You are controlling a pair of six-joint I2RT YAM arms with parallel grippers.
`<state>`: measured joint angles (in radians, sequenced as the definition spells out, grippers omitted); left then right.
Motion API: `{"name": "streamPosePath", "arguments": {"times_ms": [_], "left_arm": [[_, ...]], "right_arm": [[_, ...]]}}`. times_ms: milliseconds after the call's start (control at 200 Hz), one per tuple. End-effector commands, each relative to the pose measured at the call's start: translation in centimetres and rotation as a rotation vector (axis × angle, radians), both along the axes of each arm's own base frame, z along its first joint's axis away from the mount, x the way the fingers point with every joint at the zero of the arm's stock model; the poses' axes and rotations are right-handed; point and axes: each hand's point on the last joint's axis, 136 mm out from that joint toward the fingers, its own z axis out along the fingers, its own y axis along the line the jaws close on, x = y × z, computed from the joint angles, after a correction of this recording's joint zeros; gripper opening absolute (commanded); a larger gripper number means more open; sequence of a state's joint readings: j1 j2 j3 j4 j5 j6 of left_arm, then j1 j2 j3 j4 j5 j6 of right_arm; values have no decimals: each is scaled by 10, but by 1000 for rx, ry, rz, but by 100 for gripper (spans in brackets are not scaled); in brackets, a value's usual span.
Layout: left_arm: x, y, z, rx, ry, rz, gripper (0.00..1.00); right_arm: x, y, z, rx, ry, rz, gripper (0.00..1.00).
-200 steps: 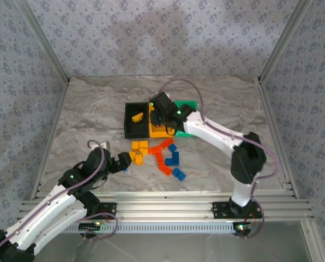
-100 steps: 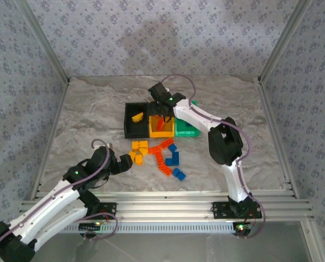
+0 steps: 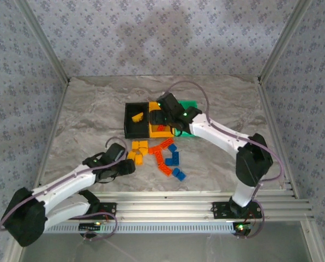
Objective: Sort the legos into containers by color
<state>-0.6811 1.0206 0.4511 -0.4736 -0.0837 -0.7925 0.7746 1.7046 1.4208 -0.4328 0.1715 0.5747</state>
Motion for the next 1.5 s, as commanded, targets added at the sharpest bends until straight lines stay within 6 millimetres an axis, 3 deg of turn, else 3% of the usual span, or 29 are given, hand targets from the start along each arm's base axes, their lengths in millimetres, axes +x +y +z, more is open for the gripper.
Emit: {"name": "streamPosePath", "arguments": {"times_ms": [0,305,325,500,685,814,969,1104,1319,1494], "left_arm": [[19,-12,14,1,-54,-20,65],[15,0,-7,76,-5,17,45],[15,1,-7,79,-5,21,43],[17,4,-6,96,-21,19,31],[18,2,3,86,-32,14,12],[19,-9,25,59,-67,-19,9],[30,-42,72,9,-149,-94,8],[58,-91,105,-35,-213,-174,9],[123,-176,131,-89,-279,-261,9],[170,-233,138,-89,-298,-321,9]], "right_arm": [[-9,-13,2,31,-8,-35,78],[-30,-38,13,54,-45,-58,79],[-35,-43,-1,32,-24,-58,79],[-44,-52,-4,42,-14,-81,79],[-50,-63,-7,39,-14,-103,79],[-58,-74,-7,43,-16,-125,79],[-72,-96,-11,39,-18,-168,79],[-88,-121,-20,25,-5,-224,79],[-113,-154,-41,7,40,-288,80],[-128,-170,-48,5,59,-314,80]]}}
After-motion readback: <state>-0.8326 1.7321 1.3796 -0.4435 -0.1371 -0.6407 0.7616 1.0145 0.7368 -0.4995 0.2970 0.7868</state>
